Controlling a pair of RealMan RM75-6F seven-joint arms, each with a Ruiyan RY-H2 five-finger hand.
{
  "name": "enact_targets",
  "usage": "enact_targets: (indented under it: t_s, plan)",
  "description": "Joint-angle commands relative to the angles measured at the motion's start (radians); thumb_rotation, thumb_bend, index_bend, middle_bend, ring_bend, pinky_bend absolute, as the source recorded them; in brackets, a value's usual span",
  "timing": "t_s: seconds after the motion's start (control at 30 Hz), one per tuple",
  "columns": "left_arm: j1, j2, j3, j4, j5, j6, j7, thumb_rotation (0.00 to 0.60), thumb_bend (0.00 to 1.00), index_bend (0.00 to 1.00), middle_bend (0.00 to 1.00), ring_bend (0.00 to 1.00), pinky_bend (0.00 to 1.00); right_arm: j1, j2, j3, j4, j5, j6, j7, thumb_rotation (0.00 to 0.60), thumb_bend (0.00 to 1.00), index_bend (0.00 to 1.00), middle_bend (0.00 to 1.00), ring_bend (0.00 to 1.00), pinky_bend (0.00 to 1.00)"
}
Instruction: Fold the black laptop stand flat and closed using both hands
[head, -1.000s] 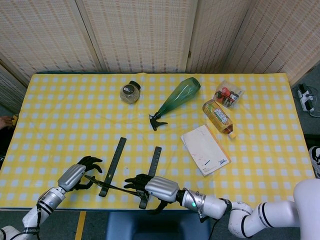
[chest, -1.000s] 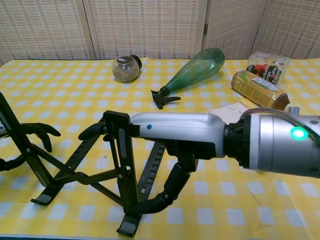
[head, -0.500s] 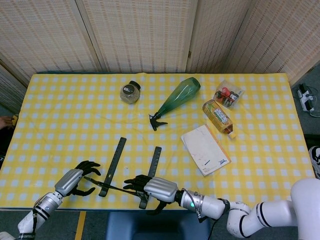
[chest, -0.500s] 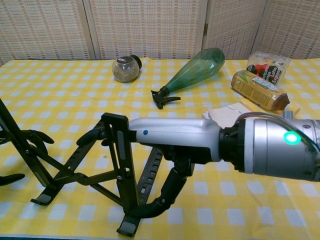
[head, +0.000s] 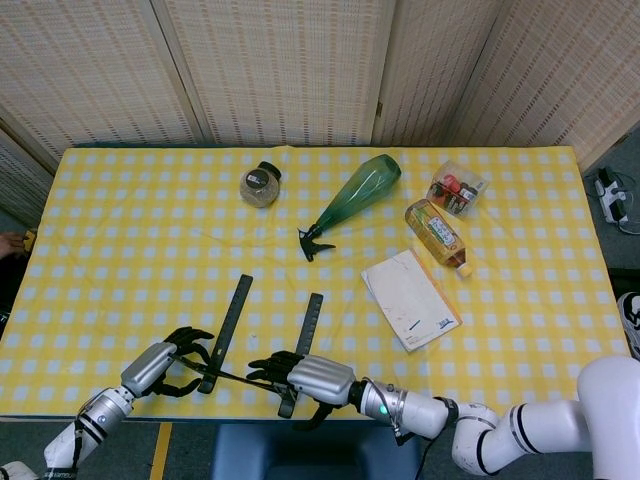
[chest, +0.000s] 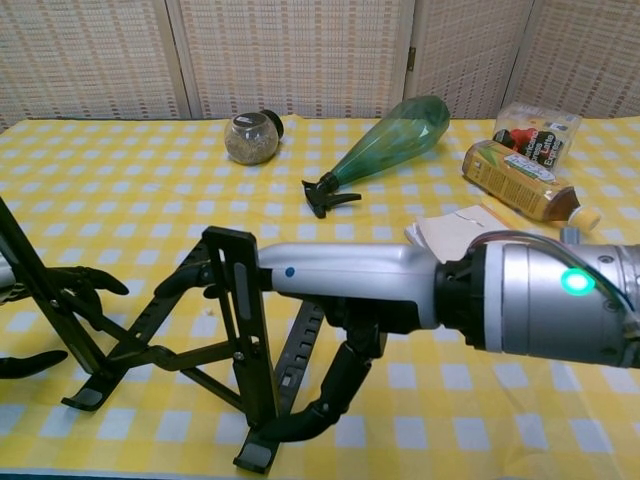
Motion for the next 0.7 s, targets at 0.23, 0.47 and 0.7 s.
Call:
enact_targets:
  t_s: [0.23,0.47,0.7]
  plan:
    - [0.008,-0.009,-0.008,0.011,-0.023,-0.002,0.018,0.600,0.45,0.47,0.20,0.13,0.01,0.004,-0.003,-0.003,0.007,-0.001,-0.001,0.008,0.600,0.30,0.00,0.00,0.00,0.00]
    - [0.011,-0.010,-0.006,0.010,-0.024,-0.003,0.017,0.600,0.46,0.50,0.20,0.14,0.01,0.006,-0.006,-0.003,0.014,-0.001,-0.001,0.015,0.600,0.30,0.00,0.00,0.00,0.00]
    - [0.009,-0.015,-0.007,0.014,-0.023,-0.005,0.012,0.600,0.46,0.51,0.20,0.14,0.01,0.009,-0.008,-0.006,0.017,-0.004,-0.001,0.019,0.600,0.30,0.00,0.00,0.00,0.00]
